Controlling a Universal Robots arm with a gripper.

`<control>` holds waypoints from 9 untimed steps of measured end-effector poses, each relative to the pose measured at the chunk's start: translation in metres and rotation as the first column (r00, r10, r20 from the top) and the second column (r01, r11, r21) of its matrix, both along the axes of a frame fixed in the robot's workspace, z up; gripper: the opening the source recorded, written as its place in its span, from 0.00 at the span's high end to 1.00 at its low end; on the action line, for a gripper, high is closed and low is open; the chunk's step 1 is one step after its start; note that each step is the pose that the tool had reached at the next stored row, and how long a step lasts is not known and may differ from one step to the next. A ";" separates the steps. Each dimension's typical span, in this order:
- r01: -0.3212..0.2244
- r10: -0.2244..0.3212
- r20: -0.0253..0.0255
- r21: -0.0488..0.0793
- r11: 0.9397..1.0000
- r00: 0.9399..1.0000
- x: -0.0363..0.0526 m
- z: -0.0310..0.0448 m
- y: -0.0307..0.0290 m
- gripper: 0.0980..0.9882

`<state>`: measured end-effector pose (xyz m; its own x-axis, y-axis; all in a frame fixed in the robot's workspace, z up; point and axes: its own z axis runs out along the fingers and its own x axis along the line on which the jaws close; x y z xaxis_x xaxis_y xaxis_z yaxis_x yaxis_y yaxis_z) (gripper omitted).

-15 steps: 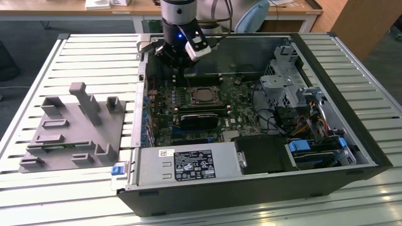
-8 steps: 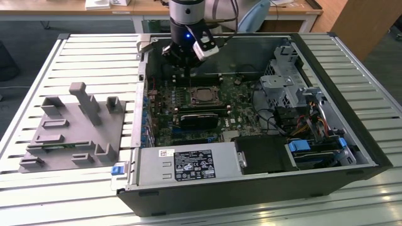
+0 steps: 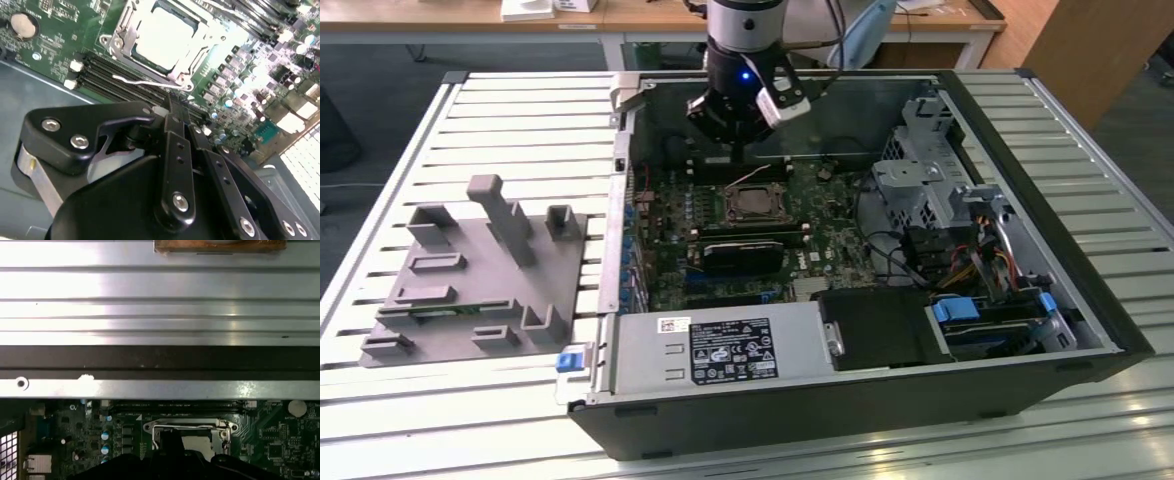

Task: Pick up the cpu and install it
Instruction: 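Install the first cpu locking lever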

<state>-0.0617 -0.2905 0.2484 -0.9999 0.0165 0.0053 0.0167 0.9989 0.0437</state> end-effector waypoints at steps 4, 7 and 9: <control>0.000 0.000 0.000 0.032 0.999 1.000 0.0001 -0.0021 0.0000 0.99; 0.000 0.000 0.000 0.036 0.999 1.000 0.0002 -0.0051 0.0000 0.99; 0.000 0.000 0.001 0.036 0.999 1.000 0.0007 -0.0076 0.0000 0.99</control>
<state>-0.0611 -0.2906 0.2409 -0.9999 0.0162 0.0051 0.0165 0.9967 0.0794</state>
